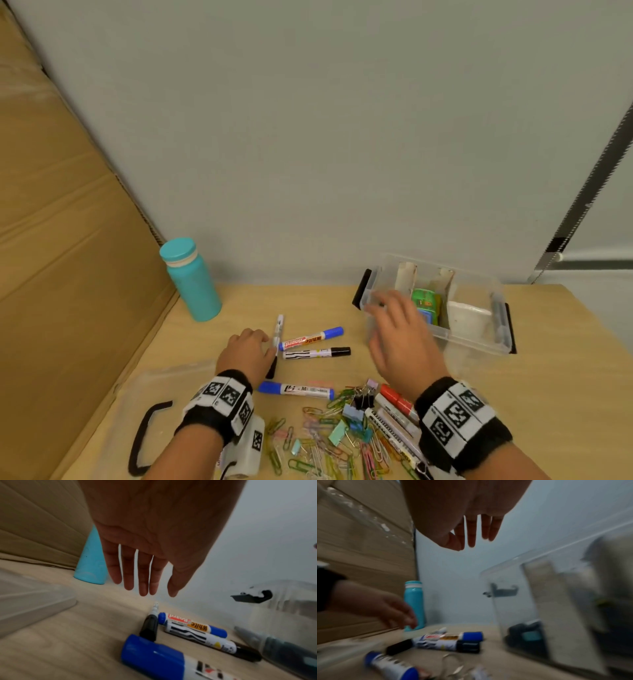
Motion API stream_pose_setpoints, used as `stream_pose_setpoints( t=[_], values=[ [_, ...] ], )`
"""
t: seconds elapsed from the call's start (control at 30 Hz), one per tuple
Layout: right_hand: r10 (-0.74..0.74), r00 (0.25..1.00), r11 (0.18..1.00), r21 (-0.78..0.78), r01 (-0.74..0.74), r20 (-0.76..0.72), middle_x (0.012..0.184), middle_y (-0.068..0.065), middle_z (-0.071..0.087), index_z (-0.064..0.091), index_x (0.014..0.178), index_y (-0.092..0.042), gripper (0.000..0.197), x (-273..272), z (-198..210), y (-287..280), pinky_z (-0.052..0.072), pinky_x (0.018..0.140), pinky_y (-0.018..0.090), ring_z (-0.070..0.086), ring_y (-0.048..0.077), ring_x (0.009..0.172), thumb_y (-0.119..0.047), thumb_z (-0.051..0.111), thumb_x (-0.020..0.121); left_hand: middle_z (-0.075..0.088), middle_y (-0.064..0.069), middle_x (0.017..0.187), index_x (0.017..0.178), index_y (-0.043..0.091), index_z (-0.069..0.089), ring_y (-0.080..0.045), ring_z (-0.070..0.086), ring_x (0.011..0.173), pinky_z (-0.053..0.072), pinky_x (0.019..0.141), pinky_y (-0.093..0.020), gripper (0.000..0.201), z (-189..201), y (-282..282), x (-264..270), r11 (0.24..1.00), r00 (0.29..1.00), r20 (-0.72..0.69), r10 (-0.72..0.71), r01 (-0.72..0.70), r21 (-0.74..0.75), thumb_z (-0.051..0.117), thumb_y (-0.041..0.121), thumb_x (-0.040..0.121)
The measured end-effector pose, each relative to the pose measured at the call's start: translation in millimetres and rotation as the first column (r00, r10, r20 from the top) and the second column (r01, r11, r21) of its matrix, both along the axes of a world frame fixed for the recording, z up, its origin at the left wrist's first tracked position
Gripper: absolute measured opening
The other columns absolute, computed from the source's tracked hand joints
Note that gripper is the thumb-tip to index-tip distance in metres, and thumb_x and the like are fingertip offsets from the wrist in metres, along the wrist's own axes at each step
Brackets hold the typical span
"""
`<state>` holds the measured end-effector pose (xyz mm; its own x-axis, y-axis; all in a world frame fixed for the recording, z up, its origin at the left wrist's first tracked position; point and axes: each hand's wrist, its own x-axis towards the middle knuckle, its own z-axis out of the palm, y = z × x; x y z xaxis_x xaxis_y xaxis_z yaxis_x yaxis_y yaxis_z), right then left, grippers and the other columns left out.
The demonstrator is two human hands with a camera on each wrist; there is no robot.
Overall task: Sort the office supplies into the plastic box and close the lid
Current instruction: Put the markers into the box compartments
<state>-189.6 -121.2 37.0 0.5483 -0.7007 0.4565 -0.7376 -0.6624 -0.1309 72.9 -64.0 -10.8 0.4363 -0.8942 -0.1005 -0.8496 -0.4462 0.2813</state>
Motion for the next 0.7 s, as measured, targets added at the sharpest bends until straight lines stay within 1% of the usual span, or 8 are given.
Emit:
stream_pose_setpoints(
  t=[0.1, 0.17, 0.27, 0.33, 0.4, 0.5, 0.6, 0.7],
  values=[
    [0.188, 0.977, 0.967, 0.195, -0.166, -0.098, 0.124, -0.001, 0.05, 0.051, 0.122, -0.018, 0.033, 41, -10, 2, 0.048, 0.091, 0.031, 0.049, 0.018, 0.113, -0.017, 0.047, 0.089, 0.052, 0.0, 0.126, 0.126, 0.021, 0.049, -0.019, 0.05, 0.113, 0.046, 0.093, -0.035, 0.041, -7, -19, 2, 0.995, 1.0, 0.024, 0.0, -0.002, 0.101, 0.044, 0.044, 0.093],
    [0.203, 0.954, 0.93, 0.349, -0.118, -0.219, 0.129, 0.003, 0.045, 0.045, 0.128, -0.015, 0.039, 62, -23, -5, 0.046, 0.087, 0.032, 0.045, 0.021, 0.114, -0.01, 0.046, 0.09, 0.054, -0.002, 0.123, 0.124, 0.02, 0.049, -0.021, 0.055, 0.108, 0.048, 0.09, -0.036, 0.042, -11, -30, 3, 0.987, 1.0, 0.021, 0.015, -0.018, 0.159, 0.047, 0.047, 0.091],
    [0.184, 0.886, 0.856, 0.513, 0.068, -0.425, 0.14, 0.009, 0.038, 0.034, 0.137, -0.012, 0.052, 78, -38, -14, 0.044, 0.092, 0.039, 0.04, 0.026, 0.123, -0.004, 0.049, 0.088, 0.058, -0.003, 0.114, 0.118, 0.018, 0.051, -0.021, 0.06, 0.099, 0.05, 0.084, -0.034, 0.038, -17, -39, 5, 0.975, 1.0, -0.001, 0.029, -0.028, 0.22, 0.052, 0.043, 0.09],
    [0.169, 0.848, 0.835, 0.53, 0.148, -0.503, 0.142, 0.011, 0.035, 0.031, 0.139, -0.011, 0.055, 82, -45, -18, 0.045, 0.094, 0.041, 0.04, 0.028, 0.123, -0.004, 0.051, 0.088, 0.059, -0.003, 0.11, 0.115, 0.018, 0.051, -0.021, 0.06, 0.096, 0.049, 0.079, -0.032, 0.031, -22, -42, 8, 0.97, 0.999, 0.0, 0.036, -0.035, 0.239, 0.05, 0.038, 0.092],
    [0.154, 0.839, 0.835, 0.523, 0.172, -0.522, 0.143, 0.013, 0.032, 0.032, 0.139, -0.011, 0.054, 82, -49, -21, 0.046, 0.094, 0.041, 0.039, 0.029, 0.123, -0.002, 0.05, 0.088, 0.056, -0.005, 0.114, 0.117, 0.016, 0.05, -0.021, 0.06, 0.097, 0.048, 0.079, -0.031, 0.029, -23, -43, 11, 0.969, 0.998, -0.011, 0.064, -0.059, 0.24, 0.046, 0.034, 0.094],
    [0.143, 0.842, 0.822, 0.536, 0.192, -0.521, 0.143, 0.013, 0.032, 0.031, 0.14, -0.012, 0.056, 80, -50, -25, 0.044, 0.098, 0.041, 0.036, 0.029, 0.127, -0.002, 0.051, 0.089, 0.04, -0.009, 0.121, 0.119, 0.012, 0.045, -0.023, 0.057, 0.084, 0.049, 0.077, -0.033, 0.028, -18, -43, 11, 0.986, 0.99, -0.065, 0.123, -0.114, 0.121, 0.044, 0.026, 0.094],
    [0.148, 0.837, 0.82, 0.538, 0.193, -0.526, 0.139, 0.012, 0.037, 0.034, 0.137, -0.011, 0.052, 77, -48, -25, 0.042, 0.097, 0.041, 0.036, 0.028, 0.126, -0.003, 0.052, 0.089, 0.035, -0.01, 0.115, 0.115, 0.009, 0.042, -0.024, 0.051, 0.071, 0.05, 0.074, -0.036, 0.024, -11, -47, 1, 0.997, 0.99, -0.126, 0.056, -0.062, -0.042, 0.044, 0.018, 0.093],
    [0.163, 0.834, 0.831, 0.529, 0.171, -0.527, 0.133, 0.013, 0.044, 0.036, 0.134, -0.01, 0.047, 72, -43, -22, 0.044, 0.093, 0.04, 0.045, 0.03, 0.121, -0.005, 0.05, 0.09, 0.034, -0.009, 0.117, 0.119, 0.01, 0.042, -0.024, 0.052, 0.08, 0.048, 0.077, -0.035, 0.03, -9, -57, -14, 0.998, 0.996, -0.075, -0.056, 0.055, -0.023, 0.048, 0.017, 0.09]
  ],
)
